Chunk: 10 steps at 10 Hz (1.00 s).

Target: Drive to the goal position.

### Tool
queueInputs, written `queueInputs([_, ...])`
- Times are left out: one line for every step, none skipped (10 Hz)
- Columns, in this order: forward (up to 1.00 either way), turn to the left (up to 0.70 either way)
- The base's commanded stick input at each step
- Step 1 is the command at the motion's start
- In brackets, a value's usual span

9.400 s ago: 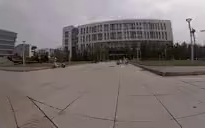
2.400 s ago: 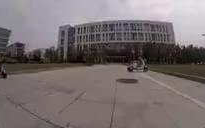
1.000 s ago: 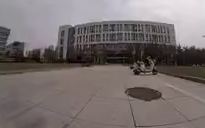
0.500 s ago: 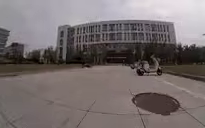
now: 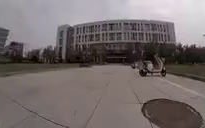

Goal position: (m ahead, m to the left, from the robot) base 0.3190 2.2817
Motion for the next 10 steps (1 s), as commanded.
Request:
queueInputs([1.0,0.0])
queueInputs([1.0,-0.02])
queueInputs([1.0,-0.15])
queueInputs([1.0,-0.16])
queueInputs([1.0,-0.05])
queueInputs([1.0,0.0])
queueInputs([1.0,0.0])
queueInputs([1.0,0.0])
queueInputs([1.0,-0.05])
queueInputs([1.0,-0.33])
